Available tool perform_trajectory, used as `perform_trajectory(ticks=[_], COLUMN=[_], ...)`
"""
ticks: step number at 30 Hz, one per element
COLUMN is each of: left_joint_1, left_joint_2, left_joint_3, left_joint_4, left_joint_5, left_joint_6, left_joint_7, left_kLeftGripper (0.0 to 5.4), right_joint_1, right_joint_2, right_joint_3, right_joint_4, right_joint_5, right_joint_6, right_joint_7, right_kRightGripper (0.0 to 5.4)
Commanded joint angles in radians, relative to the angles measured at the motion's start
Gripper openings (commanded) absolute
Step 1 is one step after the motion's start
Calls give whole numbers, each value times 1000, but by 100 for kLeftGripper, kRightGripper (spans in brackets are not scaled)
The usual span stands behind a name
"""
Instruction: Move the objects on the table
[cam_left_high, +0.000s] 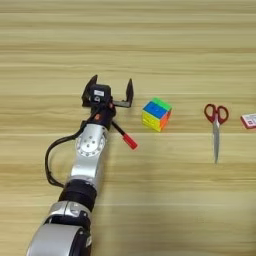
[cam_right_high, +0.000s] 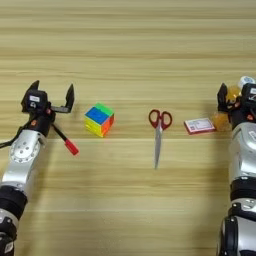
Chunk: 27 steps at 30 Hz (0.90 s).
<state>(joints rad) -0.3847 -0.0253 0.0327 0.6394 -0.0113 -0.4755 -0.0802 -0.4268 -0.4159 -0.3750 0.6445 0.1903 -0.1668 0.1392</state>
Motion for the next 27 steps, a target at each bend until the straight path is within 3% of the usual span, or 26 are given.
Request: perform_trajectory(ticks=[1, 10, 27], left_joint_1=[-3, -6, -7], left_joint_2=[4, 2, 2], left_joint_3=[-2, -2, -13], left_joint_4=[0, 0, 3], left_joint_5=[0, 1, 3], left_joint_6=[4, 5, 4], left_joint_7=[0, 2, -15], left_kLeftGripper=[540, 540, 540], right_joint_1=[-14, -14, 18], right_joint_2=[-5, -5, 26], right_joint_3=[2, 3, 29], right_joint_4=[-11, -28, -214], right_joint_5=[7, 7, 12], right_joint_6=[6, 6, 52], right_joint_7=[4, 2, 2], right_kRightGripper=[350, 350, 350])
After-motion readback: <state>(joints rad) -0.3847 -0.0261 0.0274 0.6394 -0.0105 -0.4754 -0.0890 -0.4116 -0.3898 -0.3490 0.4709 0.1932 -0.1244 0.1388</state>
